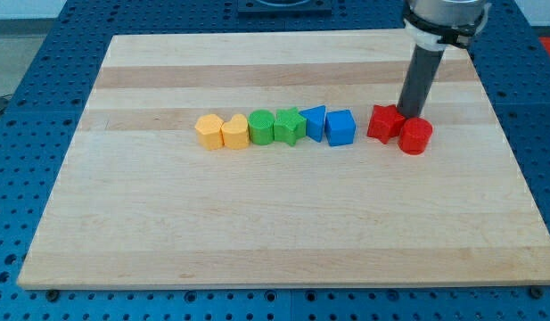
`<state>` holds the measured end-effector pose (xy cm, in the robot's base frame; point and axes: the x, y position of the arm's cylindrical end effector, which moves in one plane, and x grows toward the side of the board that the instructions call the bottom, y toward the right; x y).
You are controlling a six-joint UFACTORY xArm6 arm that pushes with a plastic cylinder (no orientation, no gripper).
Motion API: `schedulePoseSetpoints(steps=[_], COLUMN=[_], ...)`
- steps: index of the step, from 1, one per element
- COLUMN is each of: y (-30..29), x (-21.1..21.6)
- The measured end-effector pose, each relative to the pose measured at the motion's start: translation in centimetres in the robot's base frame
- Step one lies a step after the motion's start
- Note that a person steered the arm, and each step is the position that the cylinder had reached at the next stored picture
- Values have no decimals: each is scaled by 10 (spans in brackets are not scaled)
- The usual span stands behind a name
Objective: Move the red circle right to the red star
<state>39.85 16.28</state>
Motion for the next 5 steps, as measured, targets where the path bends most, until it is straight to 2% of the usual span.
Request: schedulePoseSetpoints(steps=[2,3,5], y=[-20,-9,57], x=[0,-3,-17])
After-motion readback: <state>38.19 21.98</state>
